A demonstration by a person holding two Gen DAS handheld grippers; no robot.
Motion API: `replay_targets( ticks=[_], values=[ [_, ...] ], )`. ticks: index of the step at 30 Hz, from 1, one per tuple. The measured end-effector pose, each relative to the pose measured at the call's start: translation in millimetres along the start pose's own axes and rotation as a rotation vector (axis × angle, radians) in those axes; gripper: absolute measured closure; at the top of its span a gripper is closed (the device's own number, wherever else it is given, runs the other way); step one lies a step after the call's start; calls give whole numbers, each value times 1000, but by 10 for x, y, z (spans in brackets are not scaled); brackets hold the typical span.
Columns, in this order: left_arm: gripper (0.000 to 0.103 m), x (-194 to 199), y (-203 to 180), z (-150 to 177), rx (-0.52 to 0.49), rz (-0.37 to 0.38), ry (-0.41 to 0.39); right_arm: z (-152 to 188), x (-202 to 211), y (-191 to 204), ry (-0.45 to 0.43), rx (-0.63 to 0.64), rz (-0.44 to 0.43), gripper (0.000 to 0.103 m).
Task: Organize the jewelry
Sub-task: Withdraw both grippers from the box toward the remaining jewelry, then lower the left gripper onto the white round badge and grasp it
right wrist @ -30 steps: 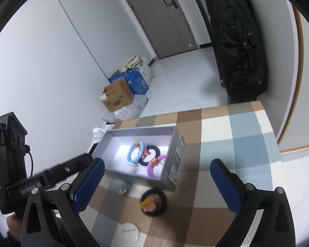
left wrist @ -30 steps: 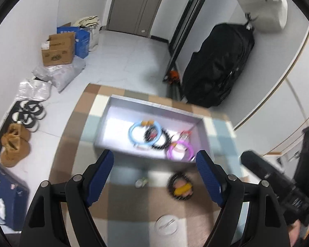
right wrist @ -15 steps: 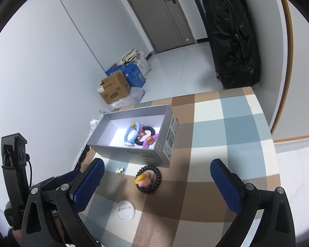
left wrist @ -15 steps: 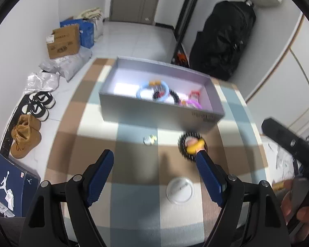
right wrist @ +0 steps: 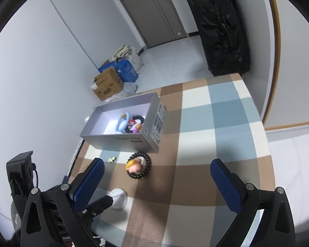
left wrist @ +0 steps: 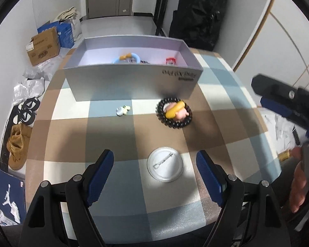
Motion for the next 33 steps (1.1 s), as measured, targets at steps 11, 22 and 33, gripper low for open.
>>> replay_targets(
  ticks=[11,22,33],
  values=[
    [24,-94,-6,101,-64,-39,45,42,29,-105,8,-35,12,0],
    [35,-26,-137,179,-123,-75,35,43,33,-119,11,-45,10,0],
    [66,-94,-65,89,-97,-50,44,39,66,-168,-4,-56,22,0]
  ],
)
Point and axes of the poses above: each gripper's, at about its wrist camera, not at the fingertips, and x roughly against the way its jaws point, y to its left, z to its underside, the point moved 9 cm from there along -x, roughly the way its jaws point, and after that the axes turned 11 degrees about -z, right-handed, at the moved point
